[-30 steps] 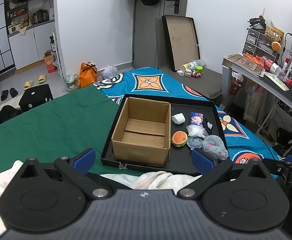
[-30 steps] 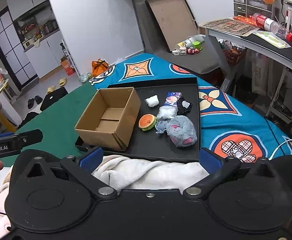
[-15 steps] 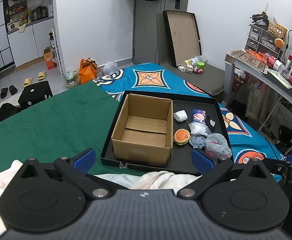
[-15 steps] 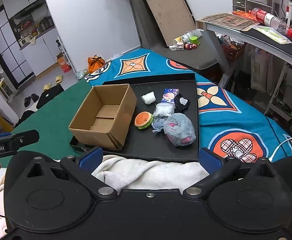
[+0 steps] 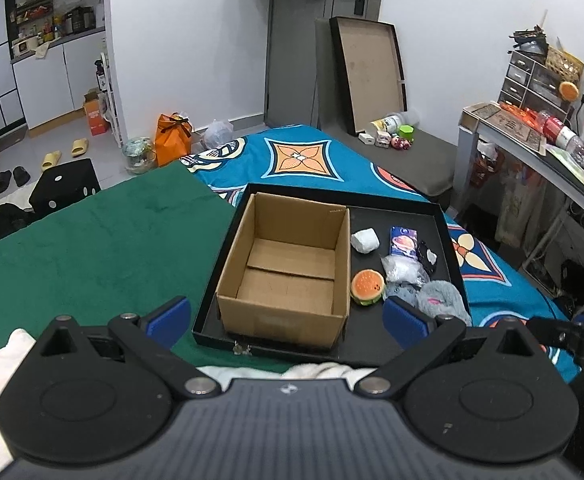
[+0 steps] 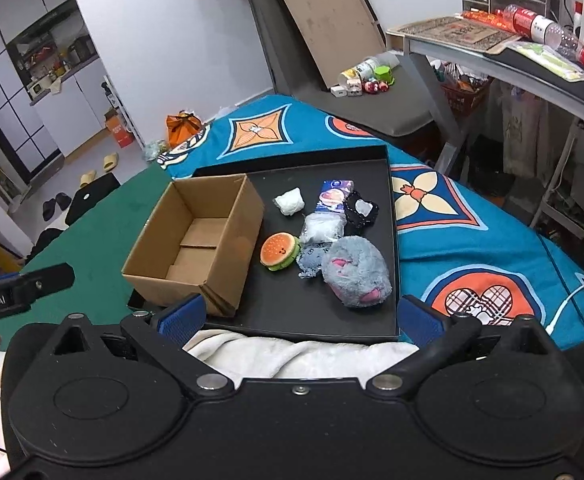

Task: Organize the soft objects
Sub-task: 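Move the right gripper down onto the grey fluffy plush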

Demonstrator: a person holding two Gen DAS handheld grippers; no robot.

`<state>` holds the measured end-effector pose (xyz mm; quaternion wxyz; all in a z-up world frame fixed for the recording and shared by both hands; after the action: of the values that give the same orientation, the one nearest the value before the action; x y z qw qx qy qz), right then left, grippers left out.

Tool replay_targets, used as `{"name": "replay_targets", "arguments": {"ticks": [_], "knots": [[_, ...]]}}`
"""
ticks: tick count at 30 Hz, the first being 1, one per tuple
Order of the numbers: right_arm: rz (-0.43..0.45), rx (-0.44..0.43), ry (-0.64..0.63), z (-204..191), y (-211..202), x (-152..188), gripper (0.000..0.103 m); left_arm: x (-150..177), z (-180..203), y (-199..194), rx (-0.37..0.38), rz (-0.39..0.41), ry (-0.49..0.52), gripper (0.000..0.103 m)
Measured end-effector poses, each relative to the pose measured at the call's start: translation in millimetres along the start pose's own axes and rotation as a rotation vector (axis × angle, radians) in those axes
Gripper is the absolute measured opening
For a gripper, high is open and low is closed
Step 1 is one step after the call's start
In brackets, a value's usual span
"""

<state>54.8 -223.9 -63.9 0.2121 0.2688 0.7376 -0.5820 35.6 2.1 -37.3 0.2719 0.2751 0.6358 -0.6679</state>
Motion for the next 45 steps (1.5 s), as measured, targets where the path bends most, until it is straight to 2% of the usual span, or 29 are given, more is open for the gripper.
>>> {"name": "replay_targets", "arguments": {"ticks": [16, 23, 31, 41, 45], "knots": [[-0.070, 0.022, 0.035, 32.5, 55.6, -13.8, 0.103, -14.3, -4.2, 57.2, -0.074, -0.054, -0.023, 0.101], [-0.106, 0.001, 0.055, 45.7, 83.5, -20.6, 0.103, -15.2, -11.9, 85.3, -0.116, -0.091, -0.023, 0.100], [-0.136, 0.012, 0.008, 50.4, 110.2, -28.5, 0.103, -16.0, -26.5, 118.6, -0.158, -0.129, -0.022, 0.097], [-0.184, 0.028, -0.063, 40.7, 140.9, -29.9, 0.102, -19.1, -52.1, 161.5, -0.158, -0.246, -0.028, 0.074], [-0.196, 0.084, -0.111, 35.5, 156.8, -25.6, 0.102, -18.9, -55.2, 176.7, -0.166, -0.282, 0.007, 0.068]]}}
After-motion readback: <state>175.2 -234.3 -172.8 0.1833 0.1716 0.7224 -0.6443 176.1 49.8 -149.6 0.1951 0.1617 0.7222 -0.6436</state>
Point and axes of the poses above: each gripper's, at about its wrist camera, not at the fingertips, and y roughly the way its jaws point, z to its right, x to its underside, the point moved 1 cm from there along y, roughly the way its jaws point, and after that the axes turned 1 degree about -x, right-handed, at the moved point
